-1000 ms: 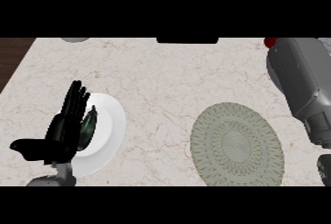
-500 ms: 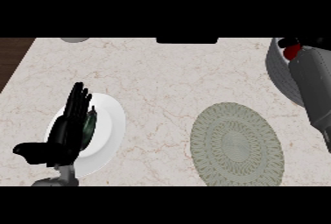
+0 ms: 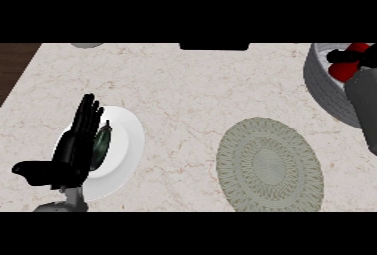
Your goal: Pick the can from the placemat and place it in the basket
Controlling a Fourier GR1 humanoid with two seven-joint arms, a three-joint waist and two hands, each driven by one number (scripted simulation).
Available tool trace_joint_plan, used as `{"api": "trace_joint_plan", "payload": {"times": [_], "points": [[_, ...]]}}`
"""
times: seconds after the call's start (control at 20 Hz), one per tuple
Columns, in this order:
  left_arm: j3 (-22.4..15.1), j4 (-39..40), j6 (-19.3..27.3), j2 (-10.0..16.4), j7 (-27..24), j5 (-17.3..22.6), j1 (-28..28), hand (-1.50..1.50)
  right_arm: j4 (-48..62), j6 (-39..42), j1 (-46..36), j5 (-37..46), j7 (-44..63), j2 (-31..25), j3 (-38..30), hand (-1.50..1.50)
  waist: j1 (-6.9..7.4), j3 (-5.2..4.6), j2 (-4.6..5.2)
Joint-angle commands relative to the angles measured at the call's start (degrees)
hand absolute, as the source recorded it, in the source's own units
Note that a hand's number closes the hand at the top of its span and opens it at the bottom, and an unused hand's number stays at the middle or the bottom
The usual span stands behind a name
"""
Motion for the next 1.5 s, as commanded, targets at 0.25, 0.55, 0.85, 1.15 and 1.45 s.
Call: {"api": "trace_joint_plan", "payload": {"times": [0.25, 0.55, 0.85, 1.15, 1.45], "points": [[0.73, -0.33, 0.31, 0.23, 2.61, -0.22, -2.62, 0.00, 4.10, -6.38, 2.87, -3.80, -5.97, -0.88, -2.19, 1.50, 0.39, 0.25, 0.44], [1.78, 2.44, -1.68, 0.25, -3.49, 0.75, -0.45, 0.00, 4.01, -6.99, 8.01, -8.36, -10.40, -2.59, -4.60, 1.50, -0.24, 0.21, 0.23], [1.08, -2.09, 0.00, 0.11, 1.34, -0.47, -0.01, 0.00, 7.71, -6.11, 6.26, -10.64, -12.44, -5.83, -6.26, -1.50, 0.37, 0.26, 0.40], [2.06, 0.63, -2.80, 0.75, -1.56, 1.26, 0.87, 0.00, 6.48, -9.51, 7.65, -13.55, -17.50, -5.01, -7.06, -1.50, 0.25, 0.25, 0.36], [-1.48, -2.72, 0.81, -1.85, 3.52, -1.90, -0.75, 0.00, 3.46, -18.88, 8.47, -15.35, -22.49, -3.23, -7.88, -1.50, 0.19, 0.27, 0.28]]}}
